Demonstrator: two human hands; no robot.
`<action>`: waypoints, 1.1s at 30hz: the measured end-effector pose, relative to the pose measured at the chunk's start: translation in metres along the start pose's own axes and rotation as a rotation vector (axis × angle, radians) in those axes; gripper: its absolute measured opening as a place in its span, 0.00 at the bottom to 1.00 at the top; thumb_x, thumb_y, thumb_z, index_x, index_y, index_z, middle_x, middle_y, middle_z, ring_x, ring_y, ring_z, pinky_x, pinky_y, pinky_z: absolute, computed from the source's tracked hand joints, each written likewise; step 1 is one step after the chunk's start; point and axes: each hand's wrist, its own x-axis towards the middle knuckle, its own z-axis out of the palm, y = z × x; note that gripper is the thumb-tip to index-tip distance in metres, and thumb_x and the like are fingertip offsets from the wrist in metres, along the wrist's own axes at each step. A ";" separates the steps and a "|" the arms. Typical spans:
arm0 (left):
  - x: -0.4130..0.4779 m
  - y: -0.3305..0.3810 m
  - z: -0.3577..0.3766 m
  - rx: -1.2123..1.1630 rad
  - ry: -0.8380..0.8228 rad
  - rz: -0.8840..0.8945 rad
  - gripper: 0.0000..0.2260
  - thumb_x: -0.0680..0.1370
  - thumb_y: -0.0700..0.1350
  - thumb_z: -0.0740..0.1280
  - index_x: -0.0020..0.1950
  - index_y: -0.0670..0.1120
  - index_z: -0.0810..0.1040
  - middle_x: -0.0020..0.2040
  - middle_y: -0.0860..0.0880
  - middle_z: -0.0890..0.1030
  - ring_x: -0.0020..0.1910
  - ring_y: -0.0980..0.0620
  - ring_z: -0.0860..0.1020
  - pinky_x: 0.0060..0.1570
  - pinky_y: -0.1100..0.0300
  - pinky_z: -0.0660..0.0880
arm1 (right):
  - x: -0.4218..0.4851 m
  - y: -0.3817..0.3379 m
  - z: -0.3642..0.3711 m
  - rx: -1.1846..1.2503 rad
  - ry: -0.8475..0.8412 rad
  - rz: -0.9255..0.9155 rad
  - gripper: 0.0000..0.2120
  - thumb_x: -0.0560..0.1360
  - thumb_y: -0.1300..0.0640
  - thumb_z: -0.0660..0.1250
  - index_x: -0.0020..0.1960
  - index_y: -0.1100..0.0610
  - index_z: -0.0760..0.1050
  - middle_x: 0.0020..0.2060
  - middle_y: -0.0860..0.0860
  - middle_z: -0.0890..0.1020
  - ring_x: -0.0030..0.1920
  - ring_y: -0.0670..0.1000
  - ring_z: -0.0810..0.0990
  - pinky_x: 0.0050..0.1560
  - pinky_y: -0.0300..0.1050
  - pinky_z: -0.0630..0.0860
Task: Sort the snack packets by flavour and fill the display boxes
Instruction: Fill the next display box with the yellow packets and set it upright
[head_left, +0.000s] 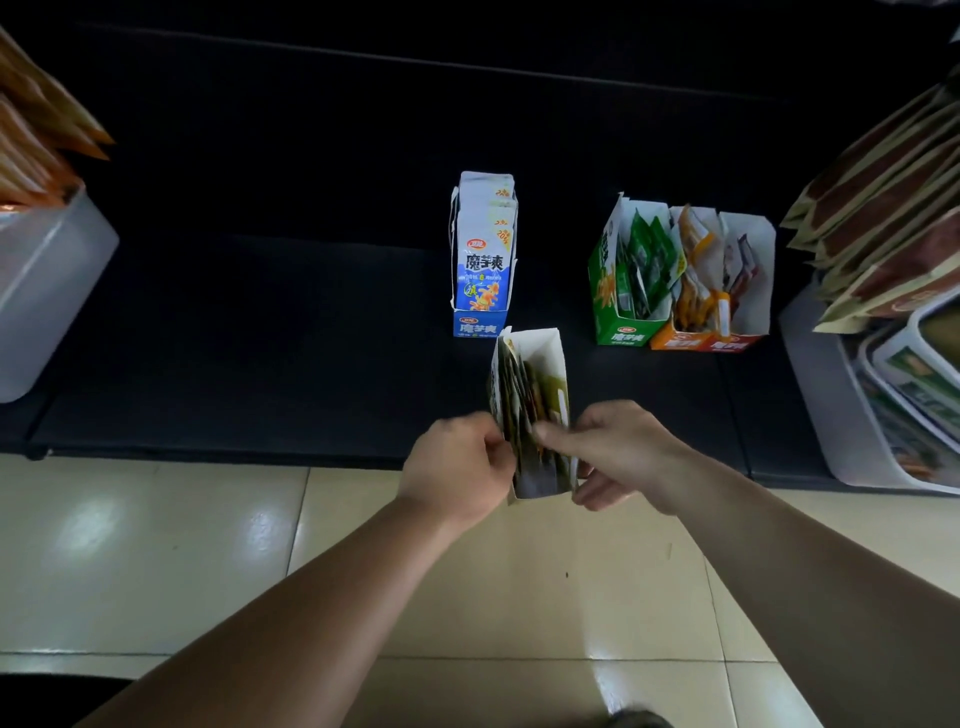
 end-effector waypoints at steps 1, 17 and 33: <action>-0.001 0.002 0.001 0.011 -0.006 -0.007 0.07 0.77 0.52 0.68 0.41 0.51 0.79 0.34 0.54 0.80 0.33 0.54 0.79 0.33 0.55 0.78 | 0.000 0.004 0.000 -0.016 -0.014 -0.022 0.22 0.72 0.47 0.80 0.56 0.59 0.77 0.45 0.60 0.86 0.39 0.57 0.89 0.44 0.54 0.87; -0.010 -0.021 0.001 -0.021 0.003 -0.041 0.07 0.81 0.52 0.68 0.44 0.53 0.78 0.35 0.54 0.81 0.33 0.57 0.79 0.32 0.59 0.74 | 0.006 -0.019 0.000 0.432 0.180 -0.189 0.11 0.80 0.51 0.72 0.56 0.57 0.78 0.39 0.61 0.87 0.36 0.57 0.88 0.38 0.52 0.86; -0.049 0.002 0.023 -0.104 -0.368 0.103 0.32 0.78 0.56 0.71 0.80 0.60 0.64 0.80 0.65 0.61 0.61 0.54 0.80 0.65 0.61 0.75 | 0.002 0.025 0.007 0.242 0.167 -0.173 0.12 0.79 0.44 0.72 0.51 0.53 0.82 0.47 0.50 0.87 0.46 0.49 0.88 0.52 0.54 0.86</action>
